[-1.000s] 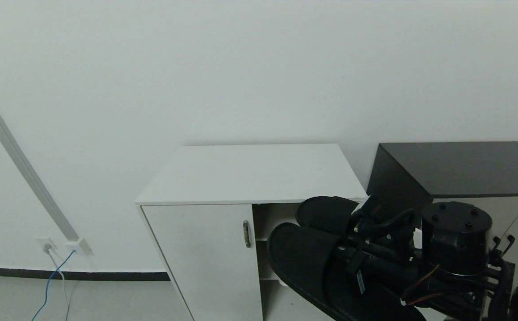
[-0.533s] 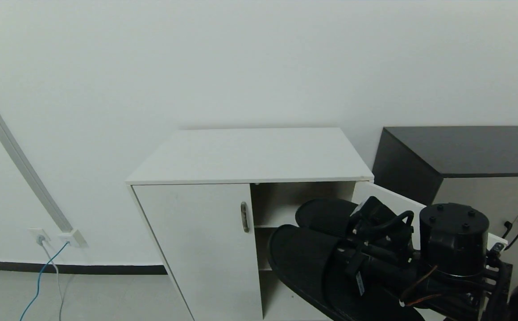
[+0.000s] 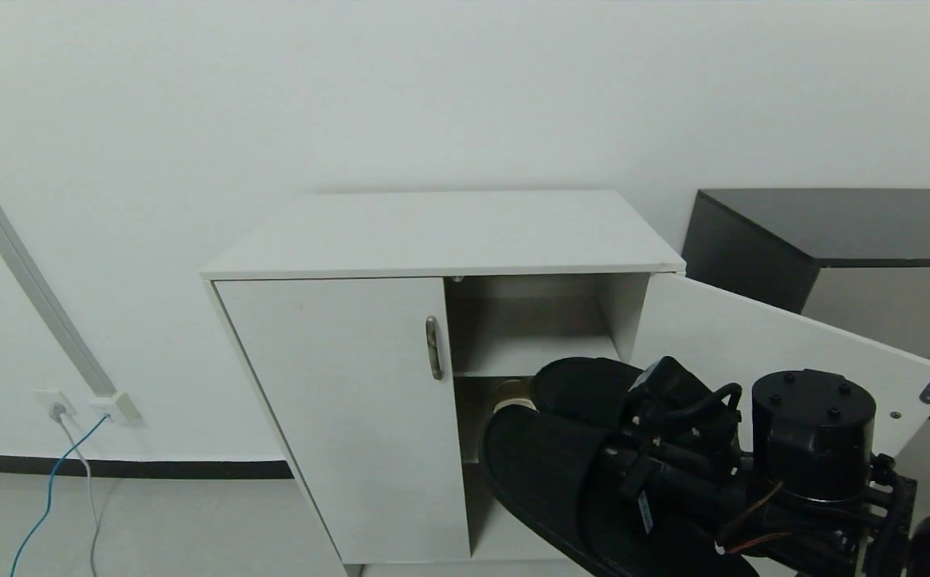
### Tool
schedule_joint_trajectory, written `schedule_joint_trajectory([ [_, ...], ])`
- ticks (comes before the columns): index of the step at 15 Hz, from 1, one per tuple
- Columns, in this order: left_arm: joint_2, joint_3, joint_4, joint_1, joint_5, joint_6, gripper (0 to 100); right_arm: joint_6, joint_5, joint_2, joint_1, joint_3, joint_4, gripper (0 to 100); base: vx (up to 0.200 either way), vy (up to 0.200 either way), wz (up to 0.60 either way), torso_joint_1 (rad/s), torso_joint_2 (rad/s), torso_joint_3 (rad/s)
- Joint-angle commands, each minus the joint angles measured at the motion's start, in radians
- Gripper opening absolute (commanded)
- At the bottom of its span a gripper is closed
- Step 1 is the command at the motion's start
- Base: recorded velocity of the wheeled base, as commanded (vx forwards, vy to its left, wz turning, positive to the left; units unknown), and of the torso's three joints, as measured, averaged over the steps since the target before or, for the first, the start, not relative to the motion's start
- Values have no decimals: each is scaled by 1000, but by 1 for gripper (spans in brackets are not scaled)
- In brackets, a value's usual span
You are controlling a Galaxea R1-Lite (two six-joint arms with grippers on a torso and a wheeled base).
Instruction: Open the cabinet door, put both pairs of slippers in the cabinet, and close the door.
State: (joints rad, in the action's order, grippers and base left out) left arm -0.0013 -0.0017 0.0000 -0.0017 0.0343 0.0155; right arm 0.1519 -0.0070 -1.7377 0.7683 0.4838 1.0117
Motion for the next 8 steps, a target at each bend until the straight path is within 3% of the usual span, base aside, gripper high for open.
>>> schedule_joint_trajectory([
  [1, 1, 0, 0, 0, 1, 0, 0, 0, -1, -13, 0, -1, 2, 0, 0, 0, 0, -144, 481, 325],
  [8, 1, 0, 0, 0, -1, 0, 0, 0, -2, -25, 0, -7, 30, 0, 0, 0, 0, -129, 466, 340],
])
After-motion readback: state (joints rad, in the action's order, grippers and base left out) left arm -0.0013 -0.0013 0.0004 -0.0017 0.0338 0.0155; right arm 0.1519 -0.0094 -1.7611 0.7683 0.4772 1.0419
